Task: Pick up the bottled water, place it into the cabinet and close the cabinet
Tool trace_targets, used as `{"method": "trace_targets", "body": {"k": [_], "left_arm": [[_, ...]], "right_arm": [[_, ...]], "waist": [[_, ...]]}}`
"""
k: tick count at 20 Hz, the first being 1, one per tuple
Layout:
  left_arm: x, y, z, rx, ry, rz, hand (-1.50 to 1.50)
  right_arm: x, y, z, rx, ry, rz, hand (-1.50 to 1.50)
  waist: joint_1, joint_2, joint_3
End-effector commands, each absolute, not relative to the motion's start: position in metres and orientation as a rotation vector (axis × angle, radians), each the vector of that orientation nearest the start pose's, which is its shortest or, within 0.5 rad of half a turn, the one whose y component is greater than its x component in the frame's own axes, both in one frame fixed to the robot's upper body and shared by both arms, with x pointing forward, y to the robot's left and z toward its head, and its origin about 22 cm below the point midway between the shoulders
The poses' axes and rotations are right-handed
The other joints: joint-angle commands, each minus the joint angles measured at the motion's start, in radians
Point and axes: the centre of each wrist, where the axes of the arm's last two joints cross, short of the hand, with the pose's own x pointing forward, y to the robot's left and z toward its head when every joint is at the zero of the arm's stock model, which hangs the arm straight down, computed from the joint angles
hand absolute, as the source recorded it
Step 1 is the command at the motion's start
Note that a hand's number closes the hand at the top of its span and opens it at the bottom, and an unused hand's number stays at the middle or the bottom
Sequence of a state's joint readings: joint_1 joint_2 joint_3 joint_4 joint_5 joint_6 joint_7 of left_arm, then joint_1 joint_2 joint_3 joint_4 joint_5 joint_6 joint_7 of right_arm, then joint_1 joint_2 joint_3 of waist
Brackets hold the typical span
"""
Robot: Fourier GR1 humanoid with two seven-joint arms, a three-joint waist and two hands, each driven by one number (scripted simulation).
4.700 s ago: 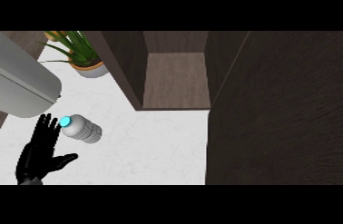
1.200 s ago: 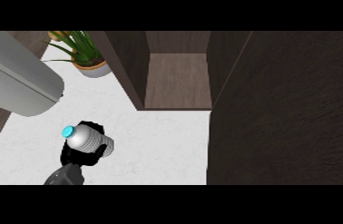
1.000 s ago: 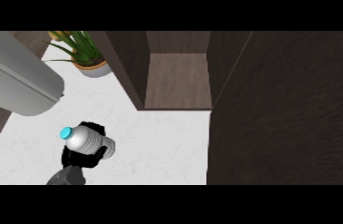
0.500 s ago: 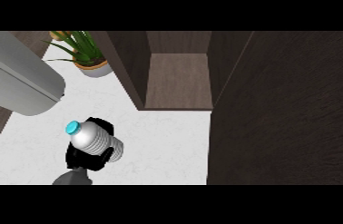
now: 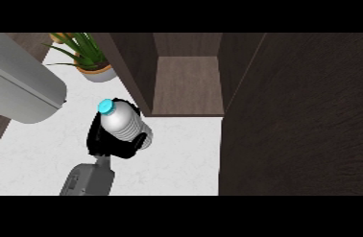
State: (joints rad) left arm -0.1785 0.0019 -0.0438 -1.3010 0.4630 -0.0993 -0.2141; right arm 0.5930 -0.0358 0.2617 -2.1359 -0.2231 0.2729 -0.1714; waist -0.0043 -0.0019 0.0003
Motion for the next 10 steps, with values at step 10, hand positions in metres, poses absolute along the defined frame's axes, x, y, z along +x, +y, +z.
{"method": "trace_targets", "body": {"k": [10], "left_arm": [[0.339, 0.119, 0.04, -0.331, -1.717, 0.131, 1.5]], "right_arm": [[0.118, -0.22, 0.057, 0.448, -1.777, -0.021, -1.5]], "waist": [[-0.008, 0.004, 0.0]]}}
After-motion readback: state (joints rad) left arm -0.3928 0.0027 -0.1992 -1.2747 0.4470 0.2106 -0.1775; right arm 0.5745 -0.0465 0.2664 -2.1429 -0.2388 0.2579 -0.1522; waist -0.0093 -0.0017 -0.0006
